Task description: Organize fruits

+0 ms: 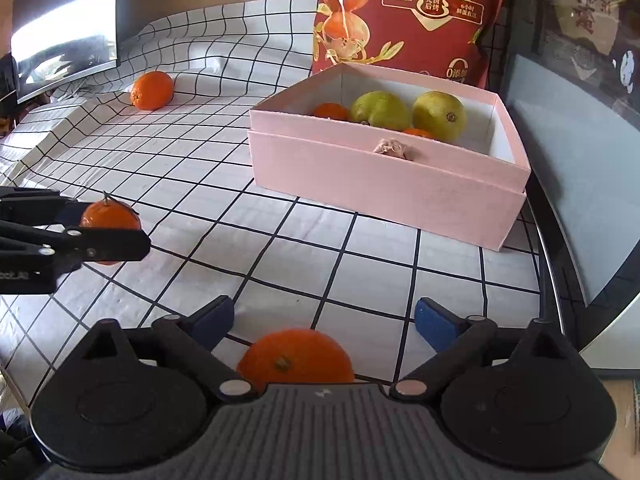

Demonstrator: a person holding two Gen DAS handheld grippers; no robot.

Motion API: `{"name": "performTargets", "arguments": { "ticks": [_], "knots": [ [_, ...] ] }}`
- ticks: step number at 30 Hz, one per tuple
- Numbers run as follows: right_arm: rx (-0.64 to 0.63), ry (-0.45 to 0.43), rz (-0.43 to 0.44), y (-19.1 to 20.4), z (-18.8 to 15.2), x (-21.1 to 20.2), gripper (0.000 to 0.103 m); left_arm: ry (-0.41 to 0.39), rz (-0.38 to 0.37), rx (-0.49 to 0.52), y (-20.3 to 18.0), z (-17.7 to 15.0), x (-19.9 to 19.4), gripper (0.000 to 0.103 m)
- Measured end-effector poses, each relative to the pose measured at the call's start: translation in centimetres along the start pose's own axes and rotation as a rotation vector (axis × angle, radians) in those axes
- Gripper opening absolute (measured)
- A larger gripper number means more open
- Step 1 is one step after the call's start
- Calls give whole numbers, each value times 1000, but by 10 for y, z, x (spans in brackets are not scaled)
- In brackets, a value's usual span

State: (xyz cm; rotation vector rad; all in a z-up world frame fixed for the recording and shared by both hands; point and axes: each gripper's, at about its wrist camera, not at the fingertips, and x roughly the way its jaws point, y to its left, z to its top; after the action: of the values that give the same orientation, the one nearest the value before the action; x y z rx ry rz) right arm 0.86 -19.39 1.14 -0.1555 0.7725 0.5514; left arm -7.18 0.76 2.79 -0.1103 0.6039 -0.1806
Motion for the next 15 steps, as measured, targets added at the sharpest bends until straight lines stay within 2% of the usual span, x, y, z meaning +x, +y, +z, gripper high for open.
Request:
{"name": "performTargets", "arguments": {
  "ticks": [7, 11, 15],
  "knots": [
    [-34, -3, -48, -3, 2, -4, 91, -43, 48, 86, -22, 11, -7, 51],
    [-3, 3, -21, -10, -3, -12, 90, -52, 94, 127, -31, 16, -4, 51],
    [14, -20, 9, -12, -14, -26, 90, -50, 84, 141, -36, 17, -2, 51]
  ]
}}
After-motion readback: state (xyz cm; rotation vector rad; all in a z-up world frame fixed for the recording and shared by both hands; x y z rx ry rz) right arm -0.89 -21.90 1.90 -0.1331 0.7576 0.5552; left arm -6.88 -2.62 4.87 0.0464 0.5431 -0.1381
